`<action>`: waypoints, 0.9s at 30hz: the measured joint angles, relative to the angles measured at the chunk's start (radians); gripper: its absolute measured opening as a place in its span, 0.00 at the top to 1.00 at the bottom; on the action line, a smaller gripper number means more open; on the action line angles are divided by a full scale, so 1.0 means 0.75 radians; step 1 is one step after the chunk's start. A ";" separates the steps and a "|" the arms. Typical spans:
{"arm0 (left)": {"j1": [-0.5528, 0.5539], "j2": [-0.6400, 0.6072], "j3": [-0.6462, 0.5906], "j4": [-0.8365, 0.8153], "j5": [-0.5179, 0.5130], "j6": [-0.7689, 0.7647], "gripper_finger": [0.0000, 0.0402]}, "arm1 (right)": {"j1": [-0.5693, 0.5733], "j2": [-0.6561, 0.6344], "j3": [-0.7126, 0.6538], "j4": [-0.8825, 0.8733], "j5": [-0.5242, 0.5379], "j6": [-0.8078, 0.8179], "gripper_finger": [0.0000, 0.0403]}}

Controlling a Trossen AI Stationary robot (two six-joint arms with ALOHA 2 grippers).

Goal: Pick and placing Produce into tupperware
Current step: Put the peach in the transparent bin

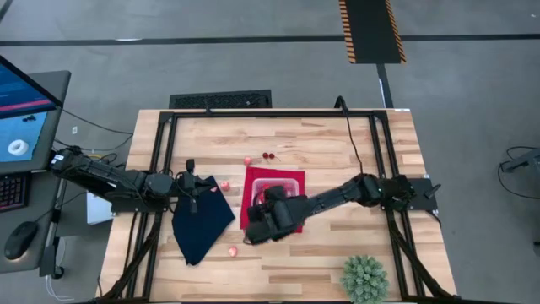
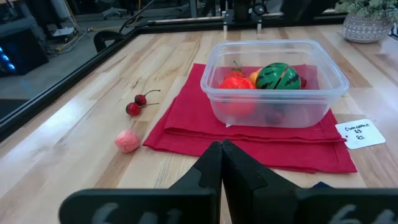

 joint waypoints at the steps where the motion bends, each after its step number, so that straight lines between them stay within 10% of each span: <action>1: 0.000 0.000 0.000 0.000 0.000 0.000 1.00 | 0.018 0.000 0.000 0.003 0.045 -0.014 0.39; 10: 0.000 0.000 0.000 0.000 0.000 0.000 1.00 | 0.144 0.000 0.000 0.100 0.242 -0.247 0.95; 19: 0.000 0.001 0.000 0.000 0.001 0.000 1.00 | 0.184 0.000 0.008 0.120 0.265 -0.657 0.76; 27: 0.000 0.000 0.000 0.000 0.000 0.000 1.00 | 0.421 0.000 0.007 0.554 0.838 -1.154 0.74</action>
